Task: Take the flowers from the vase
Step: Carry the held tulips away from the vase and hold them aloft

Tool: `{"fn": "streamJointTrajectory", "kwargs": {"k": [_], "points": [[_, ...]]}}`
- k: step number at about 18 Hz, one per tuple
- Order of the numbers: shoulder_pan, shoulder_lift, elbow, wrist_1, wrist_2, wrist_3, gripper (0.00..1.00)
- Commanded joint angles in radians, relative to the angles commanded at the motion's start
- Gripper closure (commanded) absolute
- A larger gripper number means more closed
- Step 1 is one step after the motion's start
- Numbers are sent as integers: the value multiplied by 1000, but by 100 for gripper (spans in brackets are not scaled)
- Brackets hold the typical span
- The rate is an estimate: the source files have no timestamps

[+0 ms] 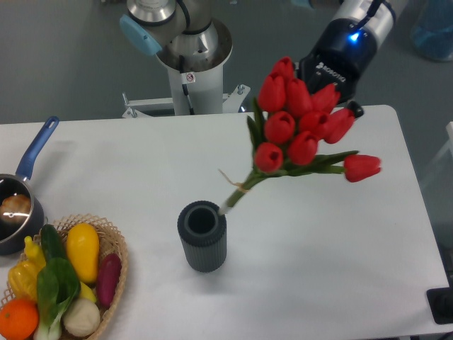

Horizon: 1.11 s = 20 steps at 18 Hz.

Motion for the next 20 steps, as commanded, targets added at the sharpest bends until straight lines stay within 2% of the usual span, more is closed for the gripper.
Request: {"fn": "streamJointTrajectory", "kwargs": {"k": [3,7,11,15,17,20], "points": [[-3,2,-6,0,201,69,100],[-9,-9,-31,-24,457,79,100],[-17,-12,-31,-119,602,83,100],[-47,-34,-22,-147,755,103,100],[-86,-58,-2,-169,846,146,100],[-162,-90,9,-212,1039,233,100]]}}
